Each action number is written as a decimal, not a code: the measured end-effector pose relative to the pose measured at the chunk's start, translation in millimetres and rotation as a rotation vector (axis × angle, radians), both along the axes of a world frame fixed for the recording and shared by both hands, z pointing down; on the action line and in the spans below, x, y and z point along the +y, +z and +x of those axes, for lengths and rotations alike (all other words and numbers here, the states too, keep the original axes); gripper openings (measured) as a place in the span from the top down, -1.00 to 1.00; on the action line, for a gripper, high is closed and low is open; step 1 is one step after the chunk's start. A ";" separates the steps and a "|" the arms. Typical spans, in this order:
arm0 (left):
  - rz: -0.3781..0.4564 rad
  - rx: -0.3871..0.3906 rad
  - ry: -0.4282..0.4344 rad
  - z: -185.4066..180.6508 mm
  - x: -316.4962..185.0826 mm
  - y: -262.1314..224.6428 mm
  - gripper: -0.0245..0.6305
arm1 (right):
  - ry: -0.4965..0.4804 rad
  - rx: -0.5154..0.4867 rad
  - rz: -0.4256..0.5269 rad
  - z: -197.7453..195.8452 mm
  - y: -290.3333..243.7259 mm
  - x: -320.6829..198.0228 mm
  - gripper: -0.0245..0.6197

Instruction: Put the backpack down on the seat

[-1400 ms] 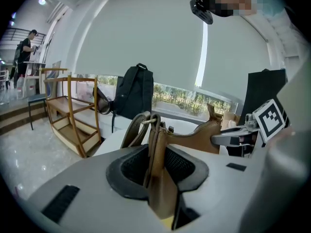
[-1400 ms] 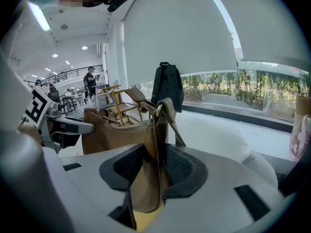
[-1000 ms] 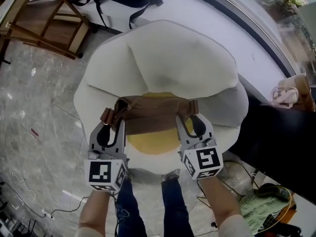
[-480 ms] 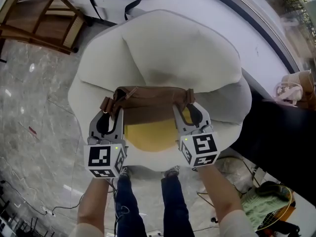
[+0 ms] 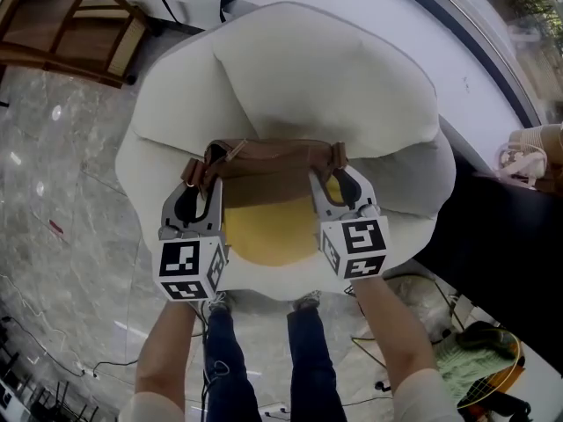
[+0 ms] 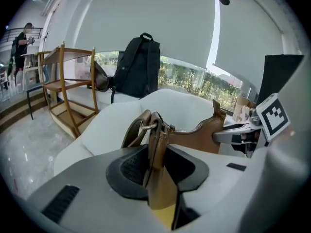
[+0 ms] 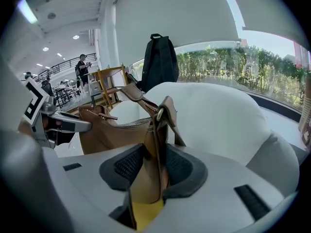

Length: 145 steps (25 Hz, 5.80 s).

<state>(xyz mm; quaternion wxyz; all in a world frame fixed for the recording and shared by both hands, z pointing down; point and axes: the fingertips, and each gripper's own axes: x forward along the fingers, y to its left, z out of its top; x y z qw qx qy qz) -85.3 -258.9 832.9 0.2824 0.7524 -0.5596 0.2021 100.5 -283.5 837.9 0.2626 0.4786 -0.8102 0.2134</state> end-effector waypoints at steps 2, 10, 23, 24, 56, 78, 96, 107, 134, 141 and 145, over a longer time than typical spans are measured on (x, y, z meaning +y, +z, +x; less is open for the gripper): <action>-0.013 0.002 -0.008 -0.5 -0.6 6.5 0.57 | -0.001 0.004 -0.008 -0.6 5.5 -1.5 0.45; -0.048 0.006 -0.025 0.2 -4.3 27.1 0.57 | 0.006 0.008 -0.040 0.9 24.5 -4.7 0.45; -0.099 -0.011 -0.033 -4.5 -7.3 57.5 0.57 | 0.020 0.007 -0.097 -2.4 55.7 -5.5 0.45; -0.105 -0.012 -0.033 -5.1 -7.5 60.5 0.57 | 0.018 0.007 -0.102 -2.7 58.3 -5.1 0.45; -0.173 -0.038 -0.029 -5.7 -42.2 98.4 0.56 | 0.067 0.007 -0.167 -0.5 104.0 -38.5 0.45; -0.123 -0.034 -0.044 -15.5 -43.5 90.9 0.47 | 0.112 0.001 -0.164 4.0 103.3 -30.2 0.25; 0.015 0.013 -0.024 -1.3 -9.0 -31.4 0.83 | 0.123 -0.053 0.005 0.0 -20.3 0.8 0.83; 0.054 0.057 0.040 13.0 34.3 -118.8 0.83 | 0.115 -0.124 0.026 3.4 -109.5 43.9 0.83; 0.218 0.178 0.053 16.1 98.5 -355.9 0.83 | 0.087 -0.210 0.160 -4.3 -333.7 120.5 0.83; 0.244 0.171 0.047 9.3 115.0 -405.6 0.83 | 0.103 -0.232 0.193 2.1 -393.2 130.5 0.83; 0.261 0.167 0.048 3.2 123.0 -429.9 0.83 | 0.099 -0.236 0.214 3.1 -422.7 137.9 0.83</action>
